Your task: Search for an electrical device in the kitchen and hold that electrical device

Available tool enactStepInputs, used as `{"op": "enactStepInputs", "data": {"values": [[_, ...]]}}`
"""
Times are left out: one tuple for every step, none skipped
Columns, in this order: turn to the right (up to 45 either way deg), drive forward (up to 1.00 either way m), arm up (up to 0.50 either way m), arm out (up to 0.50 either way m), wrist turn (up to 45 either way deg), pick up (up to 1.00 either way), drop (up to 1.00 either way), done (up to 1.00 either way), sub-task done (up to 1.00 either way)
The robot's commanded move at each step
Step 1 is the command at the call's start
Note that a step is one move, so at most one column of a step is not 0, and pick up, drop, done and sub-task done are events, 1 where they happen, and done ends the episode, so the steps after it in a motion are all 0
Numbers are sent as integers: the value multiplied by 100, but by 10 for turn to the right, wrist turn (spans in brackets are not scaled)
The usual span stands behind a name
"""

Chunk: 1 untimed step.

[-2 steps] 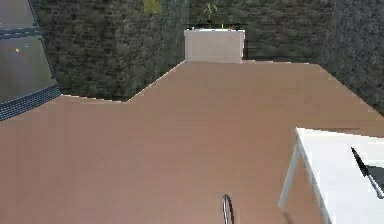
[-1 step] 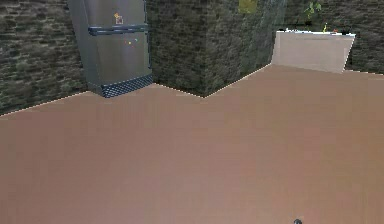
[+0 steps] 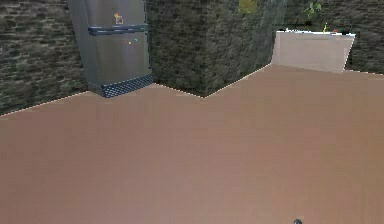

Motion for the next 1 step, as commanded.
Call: {"op": "enactStepInputs", "data": {"values": [[0,0,34,0,0,0,0,0,0]]}}
